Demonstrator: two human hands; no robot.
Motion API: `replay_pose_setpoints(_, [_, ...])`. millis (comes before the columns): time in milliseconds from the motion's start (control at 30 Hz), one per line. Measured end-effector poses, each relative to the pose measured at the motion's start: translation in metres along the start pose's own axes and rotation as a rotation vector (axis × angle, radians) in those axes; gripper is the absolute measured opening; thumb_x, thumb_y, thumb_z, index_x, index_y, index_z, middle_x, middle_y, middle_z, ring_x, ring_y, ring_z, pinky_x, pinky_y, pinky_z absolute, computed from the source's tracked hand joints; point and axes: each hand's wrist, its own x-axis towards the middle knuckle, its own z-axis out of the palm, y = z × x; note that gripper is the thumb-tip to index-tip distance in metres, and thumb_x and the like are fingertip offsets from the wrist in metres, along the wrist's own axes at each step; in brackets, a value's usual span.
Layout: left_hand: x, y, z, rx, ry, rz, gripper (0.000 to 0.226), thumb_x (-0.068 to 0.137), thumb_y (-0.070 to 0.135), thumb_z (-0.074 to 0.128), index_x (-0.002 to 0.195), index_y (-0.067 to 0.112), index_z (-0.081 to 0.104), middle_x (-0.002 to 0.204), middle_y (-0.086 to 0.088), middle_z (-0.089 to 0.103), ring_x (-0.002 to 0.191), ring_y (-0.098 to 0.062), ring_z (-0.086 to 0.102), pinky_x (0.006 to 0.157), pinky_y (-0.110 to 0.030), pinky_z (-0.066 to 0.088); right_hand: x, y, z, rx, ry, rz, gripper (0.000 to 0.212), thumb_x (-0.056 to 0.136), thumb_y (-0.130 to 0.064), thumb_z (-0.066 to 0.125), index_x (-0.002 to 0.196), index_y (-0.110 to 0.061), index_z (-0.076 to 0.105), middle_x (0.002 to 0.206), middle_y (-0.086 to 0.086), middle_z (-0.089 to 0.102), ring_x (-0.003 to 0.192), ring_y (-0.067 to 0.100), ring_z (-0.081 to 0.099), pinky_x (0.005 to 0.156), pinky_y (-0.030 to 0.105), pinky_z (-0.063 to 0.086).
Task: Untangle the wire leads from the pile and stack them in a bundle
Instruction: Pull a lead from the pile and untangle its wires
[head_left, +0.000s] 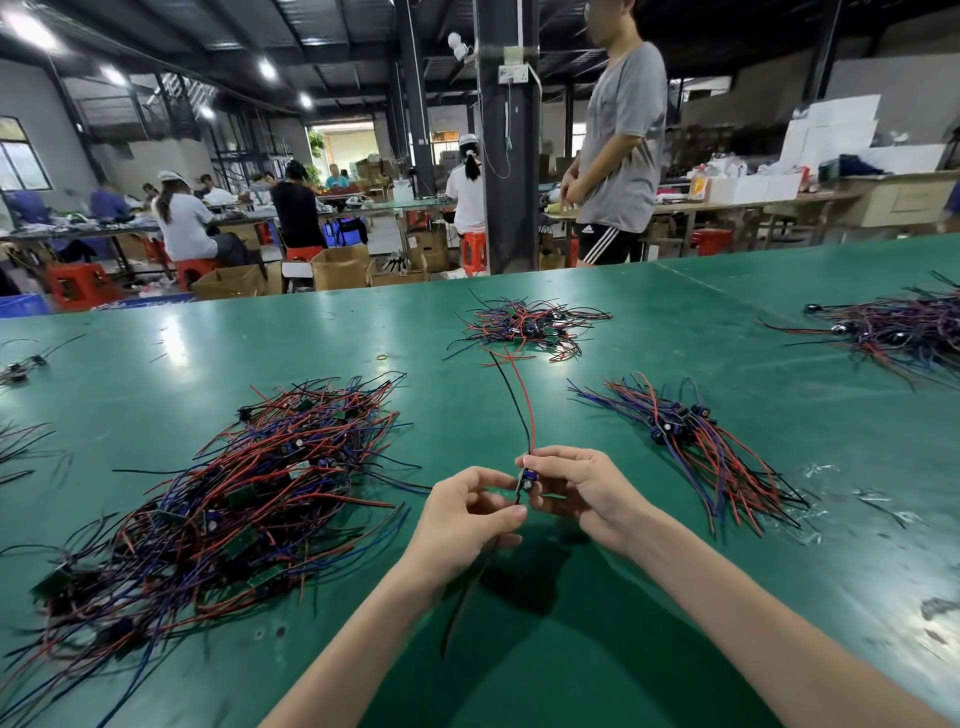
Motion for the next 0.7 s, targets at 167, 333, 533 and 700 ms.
replay_pose_setpoints(167, [-0.002,0.005,0.0,-0.092,-0.081,-0.024,0.026,0.079,-0.011,0.067,0.098,0.005,0.059,0.07,-0.004,0.061,0.061,-0.009,0.062,0.061,-0.029,0.058,0.0,-0.001,0.002,0.021,0.041,0.0,0.007,0.075,0.0,0.07,0.07,-0.004,0.072,0.061,0.008,0.064,0.048,0.012,0.054,0.051,0.022,0.053])
replay_pose_setpoints(333, [-0.004,0.007,-0.005,-0.094,-0.242,-0.093,0.025,0.079,-0.016,0.063,0.095,0.001,0.053,0.063,0.002,0.063,0.06,-0.01,0.063,0.067,-0.035,0.06,0.0,-0.003,0.003,0.051,0.082,0.021,0.004,0.077,-0.002,0.068,0.079,-0.004,0.066,0.06,0.004,0.063,0.049,0.01,0.054,0.049,0.02,0.05])
replay_pose_setpoints(533, [-0.005,0.011,-0.001,-0.169,-0.294,-0.188,0.025,0.08,0.021,0.064,0.095,0.002,0.057,0.071,-0.005,0.065,0.062,-0.015,0.063,0.07,-0.031,0.059,0.0,-0.007,0.004,0.105,0.105,0.061,0.011,0.079,-0.003,0.066,0.072,-0.008,0.06,0.06,0.002,0.056,0.053,0.012,0.046,0.047,0.019,0.047])
replay_pose_setpoints(700, [-0.003,0.009,0.003,-0.33,-0.197,-0.237,0.033,0.095,0.025,0.048,0.107,-0.004,0.058,0.078,-0.014,0.066,0.063,-0.019,0.066,0.07,-0.035,0.06,-0.002,-0.003,0.006,-0.023,0.023,0.122,0.015,0.079,-0.004,0.066,0.07,-0.012,0.058,0.056,-0.002,0.055,0.046,0.007,0.047,0.044,0.015,0.041])
